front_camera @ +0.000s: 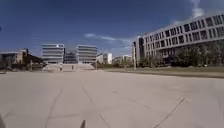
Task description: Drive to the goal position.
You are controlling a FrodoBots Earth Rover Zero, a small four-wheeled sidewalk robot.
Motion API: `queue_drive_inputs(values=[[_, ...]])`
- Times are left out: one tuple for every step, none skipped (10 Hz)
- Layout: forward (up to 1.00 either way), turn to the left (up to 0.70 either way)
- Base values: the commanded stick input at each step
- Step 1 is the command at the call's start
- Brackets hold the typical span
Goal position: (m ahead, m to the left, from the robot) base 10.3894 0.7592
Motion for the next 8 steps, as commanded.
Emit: queue_drive_inputs(values=[[0.58, -0.01], [0.58, -0.01], [0.58, -0.01], [0.58, -0.01], [0.58, -0.01], [0.58, -0.01], [0.58, -0.01], [0.58, -0.01]])
